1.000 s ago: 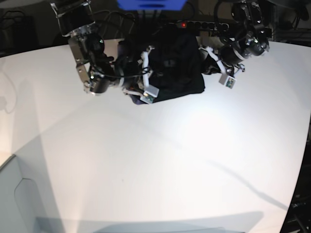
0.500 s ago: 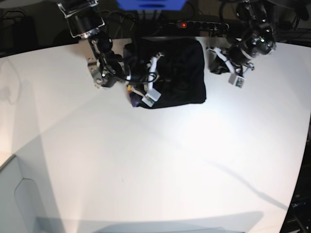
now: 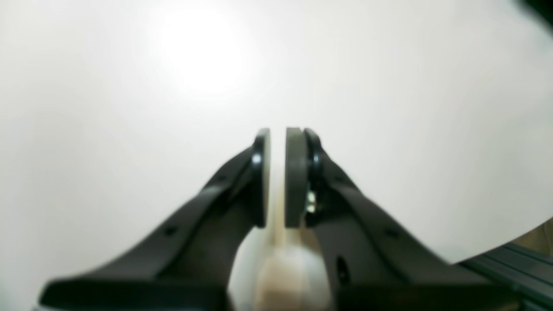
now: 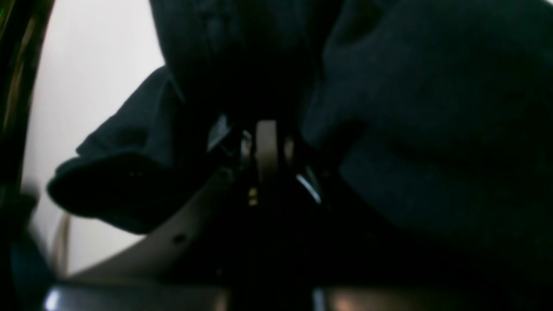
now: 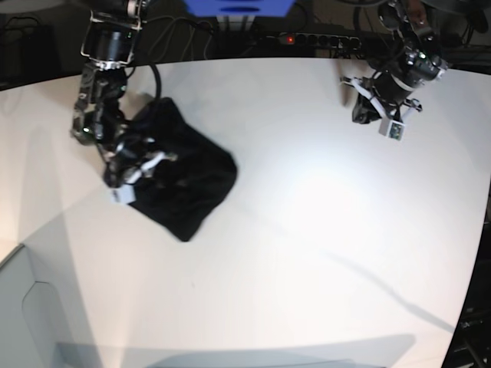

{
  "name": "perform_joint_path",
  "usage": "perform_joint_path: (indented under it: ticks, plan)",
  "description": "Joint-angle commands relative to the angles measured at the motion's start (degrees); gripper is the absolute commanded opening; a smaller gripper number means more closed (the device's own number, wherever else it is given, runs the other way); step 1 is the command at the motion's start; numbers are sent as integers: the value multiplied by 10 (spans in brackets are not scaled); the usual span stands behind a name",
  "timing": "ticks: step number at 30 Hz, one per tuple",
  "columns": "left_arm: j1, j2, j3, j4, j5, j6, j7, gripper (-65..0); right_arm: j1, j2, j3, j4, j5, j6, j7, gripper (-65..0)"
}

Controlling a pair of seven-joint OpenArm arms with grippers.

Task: Fold the T-shirt properly
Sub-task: 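Drag the folded bundle with the right gripper to the table corner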

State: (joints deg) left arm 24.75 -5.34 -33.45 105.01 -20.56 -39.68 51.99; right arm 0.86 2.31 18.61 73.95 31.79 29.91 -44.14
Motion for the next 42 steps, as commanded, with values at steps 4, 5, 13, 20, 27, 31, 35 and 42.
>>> perform_joint_path:
  ticks: [4,5,13,20,27,31,35,42]
  plan:
    - [-5,-5,-3,9,-10,-3,-11,-587,-6,-7,122,-23,-54,-99,-9,-650]
    - [-5,-5,-3,9,-10,-3,-11,-587,-5,-7,150,-31,-53,-111,-4,-650]
    - [-5,-5,-3,7,-10,-3,-11,-587,-3,-17,308,-45,-53,-141,53,-650]
    - [-5,-5,-3,7,-10,-3,-11,-587,4,-16,352,-45,-52,-198,109,-650]
    - [-5,-5,-3,6,-10,-3,-11,-587,6,-30,348,23,-49,-198,108,-650]
    - [-5,-5,-3,6,-10,-3,-11,-587,18,-45,346,100,-49,-198,107,-650]
    - [-5,-5,-3,6,-10,-3,-11,-587,27,-48,326,151,-49,-198,106,-650]
    - [-5,-5,-4,5,-10,-3,-11,-587,11,-57,280,253,-49,-198,104,-650]
